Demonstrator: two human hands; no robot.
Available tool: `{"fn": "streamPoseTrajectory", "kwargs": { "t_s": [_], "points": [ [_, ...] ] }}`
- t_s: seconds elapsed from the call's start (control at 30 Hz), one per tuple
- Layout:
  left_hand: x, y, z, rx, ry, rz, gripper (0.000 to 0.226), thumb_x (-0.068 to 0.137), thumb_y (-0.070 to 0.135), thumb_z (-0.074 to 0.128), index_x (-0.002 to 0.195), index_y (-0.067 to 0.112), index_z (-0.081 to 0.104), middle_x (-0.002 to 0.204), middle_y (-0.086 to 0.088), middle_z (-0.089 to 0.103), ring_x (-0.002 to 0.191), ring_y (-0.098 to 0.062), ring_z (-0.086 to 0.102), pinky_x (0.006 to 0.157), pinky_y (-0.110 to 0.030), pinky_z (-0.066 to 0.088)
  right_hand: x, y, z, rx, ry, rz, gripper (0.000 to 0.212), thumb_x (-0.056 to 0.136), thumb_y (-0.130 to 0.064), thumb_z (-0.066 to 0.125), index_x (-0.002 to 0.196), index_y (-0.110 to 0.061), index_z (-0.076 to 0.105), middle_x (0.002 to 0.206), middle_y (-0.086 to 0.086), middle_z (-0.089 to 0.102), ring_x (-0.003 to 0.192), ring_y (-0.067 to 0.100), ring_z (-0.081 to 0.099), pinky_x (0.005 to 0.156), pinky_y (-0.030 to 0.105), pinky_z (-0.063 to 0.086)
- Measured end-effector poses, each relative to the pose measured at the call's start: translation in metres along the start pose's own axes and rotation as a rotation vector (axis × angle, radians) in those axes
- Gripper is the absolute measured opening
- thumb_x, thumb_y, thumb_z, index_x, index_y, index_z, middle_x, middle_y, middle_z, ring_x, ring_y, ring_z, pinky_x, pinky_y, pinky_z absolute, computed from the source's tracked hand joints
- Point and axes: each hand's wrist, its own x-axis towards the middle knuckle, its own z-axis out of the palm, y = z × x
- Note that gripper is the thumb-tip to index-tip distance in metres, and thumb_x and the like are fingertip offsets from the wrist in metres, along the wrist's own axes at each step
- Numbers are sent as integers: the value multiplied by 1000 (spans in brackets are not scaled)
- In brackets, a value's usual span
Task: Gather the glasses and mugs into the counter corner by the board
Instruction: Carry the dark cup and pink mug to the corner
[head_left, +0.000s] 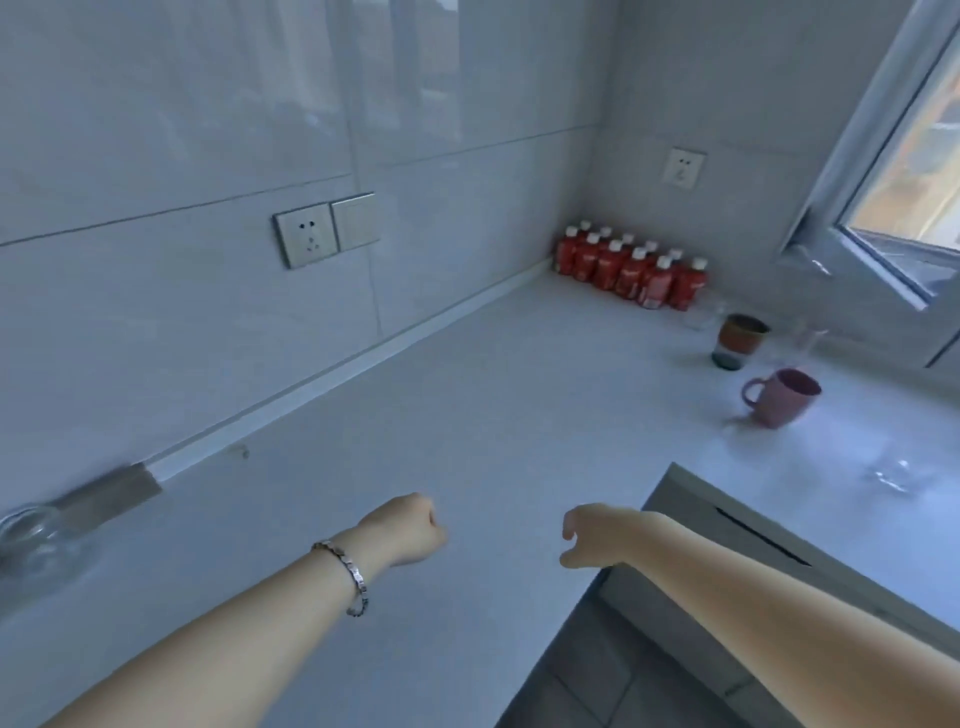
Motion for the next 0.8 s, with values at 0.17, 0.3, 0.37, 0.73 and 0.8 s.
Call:
{"fn": "streamPoseTrajectory", "kwargs": {
  "t_s": [0.17, 0.3, 0.37, 0.73, 0.8],
  "points": [
    [60, 135, 11, 68, -12, 114, 9, 81, 28, 49, 73, 23, 51, 82, -2, 56, 77, -22, 52, 71, -26, 40, -8, 161, -16, 15, 9, 152, 34, 92, -30, 44, 103, -2, 59, 98, 15, 56, 84, 25, 53, 82, 39, 46],
    [102, 217, 13, 106, -20, 162, 8, 84, 30, 50, 84, 23, 55, 93, -4, 63, 97, -24, 62, 81, -28, 47, -13, 262, -26, 126, 61, 295, 43, 93, -30, 48, 123, 1, 54, 125, 13, 58, 113, 30, 57, 95, 35, 46],
    [126, 247, 16, 117, -29, 184, 8, 83, 30, 50, 81, 23, 54, 89, -3, 61, 90, -24, 60, 78, -26, 44, -11, 301, -30, 195, 97, 354, 45, 93, -29, 48, 127, -1, 53, 134, 14, 53, 121, 31, 52, 100, 35, 44],
    [300, 367, 22, 169, -131, 243, 8, 85, 27, 49, 82, 22, 55, 88, -1, 60, 83, -22, 55, 79, -26, 45, 85, 430, -72, 678, 425, 624, 49, 89, -33, 53, 131, -9, 45, 124, 10, 57, 108, 26, 57, 81, 29, 45],
    [334, 384, 14, 184, -151, 237, 7, 85, 26, 48, 80, 24, 53, 87, 0, 59, 80, -22, 53, 75, -25, 43, 116, 441, -92, 905, 509, 696, 56, 84, -38, 59, 126, -4, 45, 112, 11, 58, 93, 26, 56, 73, 30, 46]
  ]
}}
